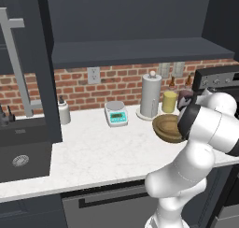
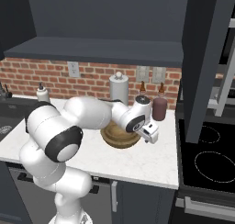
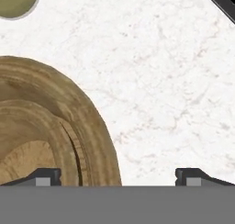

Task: Pick up the bowls on the counter and stack them on top of one another in the open cabinet. Place the smaller bowl on top of the larger bowl.

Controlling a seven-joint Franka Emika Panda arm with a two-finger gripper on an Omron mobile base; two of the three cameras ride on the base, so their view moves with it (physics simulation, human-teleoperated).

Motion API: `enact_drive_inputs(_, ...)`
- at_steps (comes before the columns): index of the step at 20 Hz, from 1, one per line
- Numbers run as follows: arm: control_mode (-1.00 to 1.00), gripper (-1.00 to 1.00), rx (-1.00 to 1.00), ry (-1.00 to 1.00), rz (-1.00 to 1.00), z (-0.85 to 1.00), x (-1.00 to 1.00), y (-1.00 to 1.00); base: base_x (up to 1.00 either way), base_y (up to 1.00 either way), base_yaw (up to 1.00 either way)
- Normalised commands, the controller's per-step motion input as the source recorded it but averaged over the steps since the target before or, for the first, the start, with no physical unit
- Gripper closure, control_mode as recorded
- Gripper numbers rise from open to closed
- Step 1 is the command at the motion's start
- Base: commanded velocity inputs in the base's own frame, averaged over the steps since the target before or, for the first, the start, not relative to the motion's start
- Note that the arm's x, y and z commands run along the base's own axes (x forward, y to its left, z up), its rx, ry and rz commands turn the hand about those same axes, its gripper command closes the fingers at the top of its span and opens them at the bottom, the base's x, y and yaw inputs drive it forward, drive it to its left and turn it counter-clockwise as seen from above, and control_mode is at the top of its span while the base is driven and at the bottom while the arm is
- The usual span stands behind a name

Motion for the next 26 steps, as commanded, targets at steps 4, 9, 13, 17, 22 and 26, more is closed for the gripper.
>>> enact_drive_inputs(4,-1.0,-1.0,0.0,-0.01,0.05,0.0,-0.03,0.01,0.0,0.0,0.0)
enact_drive_inputs(9,-1.0,-1.0,0.0,-0.01,0.07,-0.01,-0.04,0.11,0.0,0.0,0.0)
enact_drive_inputs(13,-1.0,-1.0,0.0,0.0,0.1,0.0,0.01,0.22,0.0,0.0,0.0)
enact_drive_inputs(17,-1.0,-1.0,0.0,0.0,0.06,-0.06,0.0,0.15,0.0,0.0,0.0)
enact_drive_inputs(22,-1.0,-1.0,0.0,0.0,0.01,-0.27,0.0,0.01,0.0,0.0,0.0)
enact_drive_inputs(26,-1.0,-1.0,0.0,0.0,0.0,-0.3,0.0,0.08,0.0,0.0,0.0)
